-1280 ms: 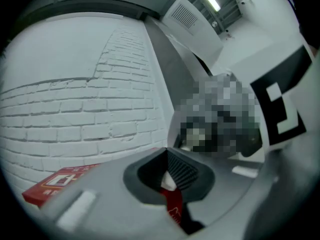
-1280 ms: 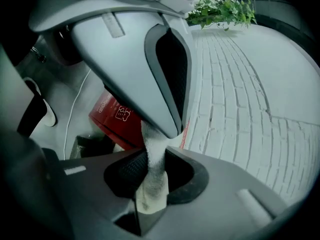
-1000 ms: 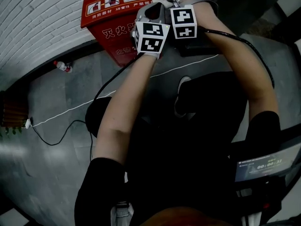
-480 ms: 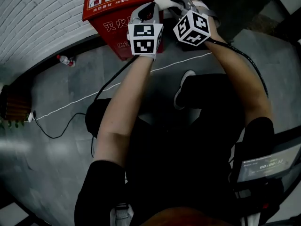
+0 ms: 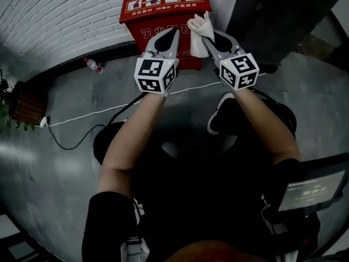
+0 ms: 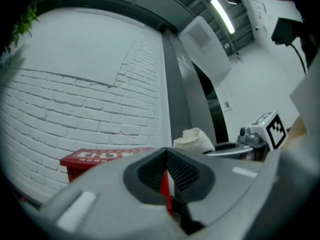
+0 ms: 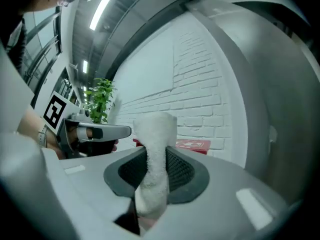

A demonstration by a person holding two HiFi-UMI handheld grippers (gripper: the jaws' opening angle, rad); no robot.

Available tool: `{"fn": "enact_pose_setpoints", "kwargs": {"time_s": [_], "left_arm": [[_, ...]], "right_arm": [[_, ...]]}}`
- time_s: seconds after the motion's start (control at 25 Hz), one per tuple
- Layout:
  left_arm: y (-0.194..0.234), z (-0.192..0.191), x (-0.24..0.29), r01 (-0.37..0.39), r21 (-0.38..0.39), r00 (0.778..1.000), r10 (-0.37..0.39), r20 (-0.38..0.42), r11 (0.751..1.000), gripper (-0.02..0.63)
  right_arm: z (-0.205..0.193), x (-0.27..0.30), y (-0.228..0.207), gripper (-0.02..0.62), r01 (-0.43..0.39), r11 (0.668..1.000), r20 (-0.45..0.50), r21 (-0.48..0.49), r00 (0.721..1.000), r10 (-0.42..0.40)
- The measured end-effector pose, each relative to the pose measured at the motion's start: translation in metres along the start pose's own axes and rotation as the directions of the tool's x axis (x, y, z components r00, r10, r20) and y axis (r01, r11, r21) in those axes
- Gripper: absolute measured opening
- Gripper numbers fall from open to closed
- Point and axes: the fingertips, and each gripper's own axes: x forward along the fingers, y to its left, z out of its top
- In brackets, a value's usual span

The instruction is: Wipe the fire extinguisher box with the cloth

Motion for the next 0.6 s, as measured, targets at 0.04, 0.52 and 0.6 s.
{"fn": "enact_pose_setpoints", "kwargs": {"time_s": [0.04,0.52,0.6], "left_arm": [[0.0,-0.003,-0.009,-0.001,-0.005,1.0,0.001,-0.004,1.0,0.0],[0.0,-0.049,-0.064,0.01,0.02,0.998,-0.009,-0.057,1.0,0.0],[-0.003,-0.052,-0.064,0.014,0.017,0.998,-0.013,-0.057,1.0,0.0]], "right_arm": [[-0.001,-0.004,0.01,0.098,-0.013,1.0,0.013,-0.006,1.0,0.013],[0.0,-0.019,0.044,0.1,-0.06,0.998,0.099,0.033,0.994,0.056],[0.007,-0.016,0.05,0.1,-0.072,0.997,0.112,0.006,0.991,0.071]]}}
